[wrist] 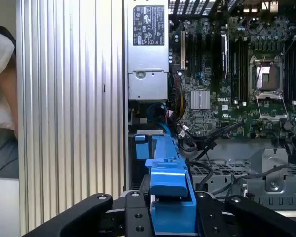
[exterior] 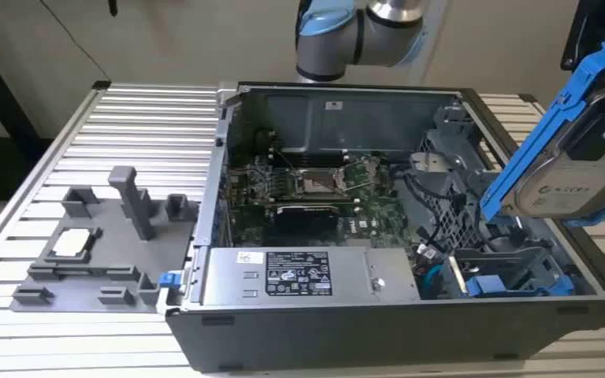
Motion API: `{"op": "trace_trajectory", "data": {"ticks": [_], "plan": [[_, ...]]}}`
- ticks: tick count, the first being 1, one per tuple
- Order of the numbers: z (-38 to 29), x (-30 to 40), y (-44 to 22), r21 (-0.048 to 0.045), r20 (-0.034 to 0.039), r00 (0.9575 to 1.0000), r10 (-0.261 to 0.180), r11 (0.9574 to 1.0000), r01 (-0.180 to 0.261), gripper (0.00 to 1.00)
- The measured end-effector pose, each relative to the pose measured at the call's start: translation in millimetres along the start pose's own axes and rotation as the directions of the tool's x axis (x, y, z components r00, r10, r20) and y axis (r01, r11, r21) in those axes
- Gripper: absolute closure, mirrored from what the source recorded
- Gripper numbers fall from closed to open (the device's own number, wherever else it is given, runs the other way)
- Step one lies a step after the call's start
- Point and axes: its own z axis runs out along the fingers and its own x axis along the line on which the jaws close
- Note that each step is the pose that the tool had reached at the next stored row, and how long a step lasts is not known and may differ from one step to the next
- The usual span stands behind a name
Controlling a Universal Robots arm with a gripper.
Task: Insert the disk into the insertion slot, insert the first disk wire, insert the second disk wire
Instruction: 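Insert the disk into the insertion slot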
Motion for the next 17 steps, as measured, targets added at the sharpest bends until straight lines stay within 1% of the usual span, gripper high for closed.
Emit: {"op": "trace_trajectory", "data": {"ticks": [12,15,17], "plan": [[0.1,0.0,0.0,0.0000,-0.0001,1.0000,0.000,1.0000,0.000,0.67],[2.5,0.0,-0.1,0.0000,0.0000,1.0000,0.000,1.0000,0.000,0.67],[5.9,0.0,-0.3,0.0000,0.0000,1.0000,0.000,1.0000,0.000,0.67]]}}
